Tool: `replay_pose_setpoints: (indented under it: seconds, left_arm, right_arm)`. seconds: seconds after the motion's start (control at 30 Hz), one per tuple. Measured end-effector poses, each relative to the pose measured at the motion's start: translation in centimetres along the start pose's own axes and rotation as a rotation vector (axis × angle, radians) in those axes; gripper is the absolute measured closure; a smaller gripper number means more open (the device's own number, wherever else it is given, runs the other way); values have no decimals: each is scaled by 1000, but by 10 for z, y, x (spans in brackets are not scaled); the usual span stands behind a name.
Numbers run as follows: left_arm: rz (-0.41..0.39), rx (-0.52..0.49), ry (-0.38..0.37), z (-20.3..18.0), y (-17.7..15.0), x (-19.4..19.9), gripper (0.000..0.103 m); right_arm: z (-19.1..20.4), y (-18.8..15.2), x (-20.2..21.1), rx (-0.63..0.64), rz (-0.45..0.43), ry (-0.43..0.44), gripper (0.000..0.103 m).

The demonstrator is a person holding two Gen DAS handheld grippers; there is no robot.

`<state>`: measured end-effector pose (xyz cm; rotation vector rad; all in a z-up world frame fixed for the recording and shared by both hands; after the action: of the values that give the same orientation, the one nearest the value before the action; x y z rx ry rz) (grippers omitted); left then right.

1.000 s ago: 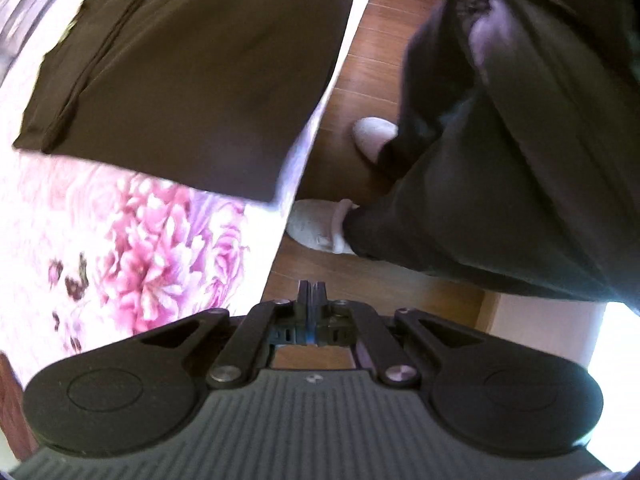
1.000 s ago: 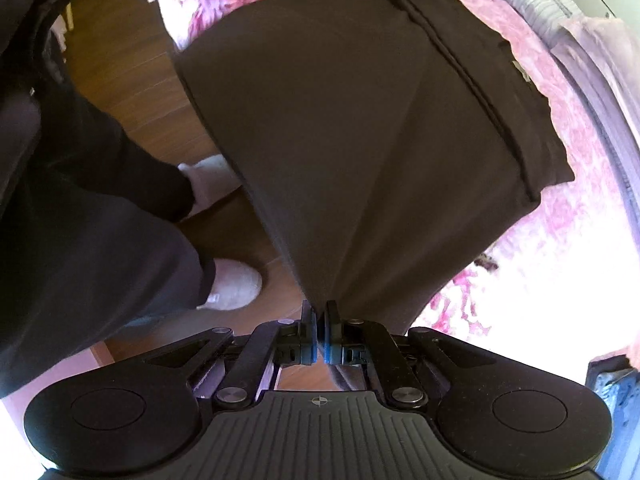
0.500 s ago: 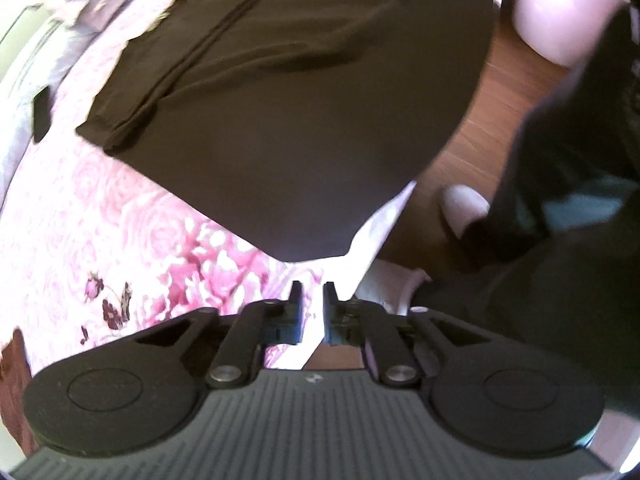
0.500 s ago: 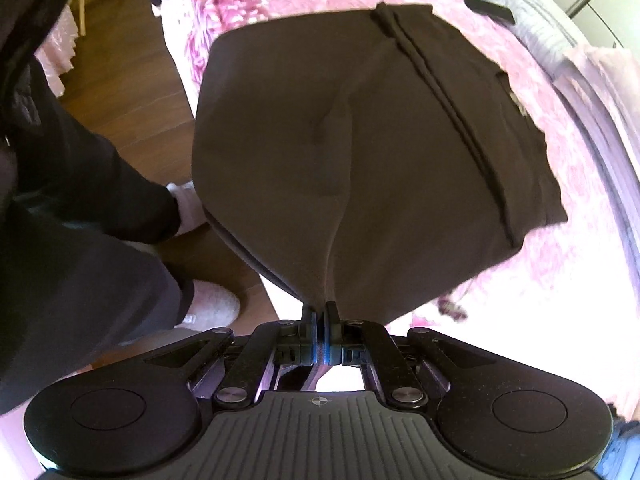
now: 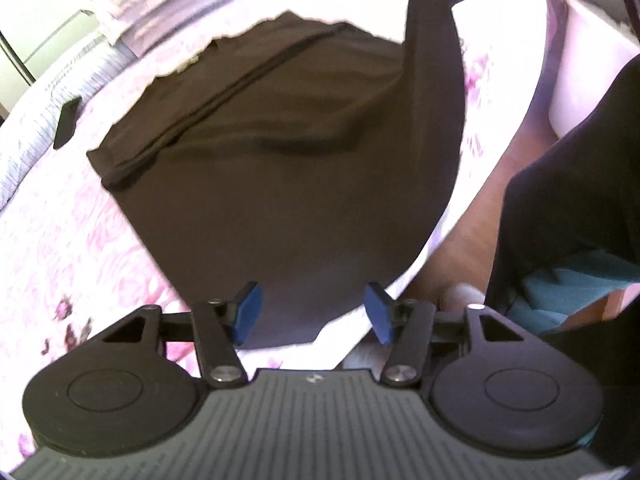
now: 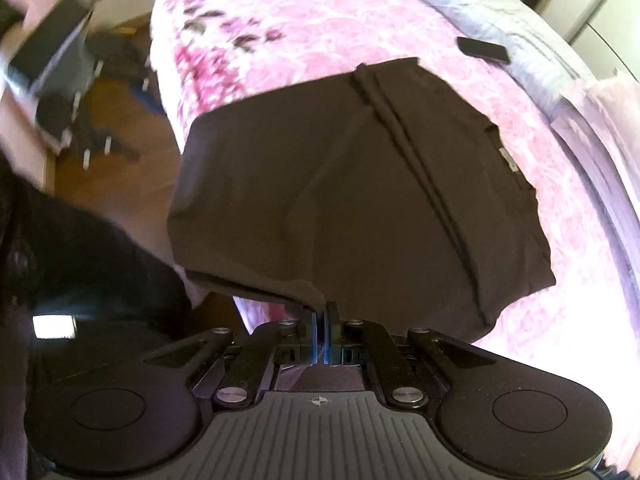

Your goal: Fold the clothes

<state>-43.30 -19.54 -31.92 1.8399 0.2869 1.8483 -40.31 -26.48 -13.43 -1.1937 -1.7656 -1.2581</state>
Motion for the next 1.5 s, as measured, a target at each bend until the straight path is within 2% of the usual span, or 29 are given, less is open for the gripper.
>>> replay_pose_setpoints:
  seconds: [0.03, 0.23, 0.47, 0.57, 0.67, 0.7, 0.73, 0.83, 0.87, 0.97, 1.03, 1.1, 1.3, 1.5]
  left_arm:
    - [-18, 8, 12, -5, 4, -2, 39]
    - [-89, 113, 142, -45, 28, -14, 26]
    - [-144, 243, 368, -87, 50, -57, 26]
    - [-167, 305, 467, -92, 61, -75, 26]
    - [-159, 366, 586, -80, 65, -87, 26]
    - [-143, 386, 634, -73, 62, -87, 28]
    - [-126, 405, 667, -67, 57, -84, 36]
    - [-94, 478, 720, -50, 37, -71, 54]
    - [-84, 483, 733, -45, 30, -65, 57]
    - [-68, 457, 732, -35, 17, -46, 76]
    - [-65, 420, 708, -27, 16, -35, 92]
    - [-61, 383, 685, -19, 15, -23, 98]
    - [-31, 210, 591, 14, 33, 11, 100]
    - [8, -54, 432, 94, 85, 31, 100]
  right_arm:
    - [-2, 4, 2, -11, -2, 1, 102]
    - [-8, 15, 14, -3, -57, 49, 102]
    - [-5, 19, 30, 48, -195, 95, 102]
    - [-6, 19, 39, 41, -227, 108, 102]
    - [-1, 19, 49, 59, -257, 119, 102]
    - [0, 18, 51, 74, -264, 118, 102]
    - [-1, 16, 51, 85, -268, 117, 102]
    - [-5, 8, 50, 95, -269, 111, 102]
    - [-8, 6, 49, 93, -266, 108, 102]
    - [-16, 1, 46, 83, -263, 95, 102]
    - [-22, 0, 43, 63, -261, 99, 102]
    - [-27, 1, 41, 46, -257, 103, 102]
    - [-45, 11, 34, -27, -228, 96, 102]
    - [-91, 27, 23, -154, -159, 16, 102]
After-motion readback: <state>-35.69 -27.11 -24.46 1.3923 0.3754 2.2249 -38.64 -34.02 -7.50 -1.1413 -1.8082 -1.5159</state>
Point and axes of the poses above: each gripper's, at about its wrist camera, not at the fingertips, and x roughly against the way its jaws point, z to its left, y to its top, the point moved 10 cm from there along -x, roughly the way its jaws point, and after that the axes turned 12 degrees about -y, right-handed, at the moved point
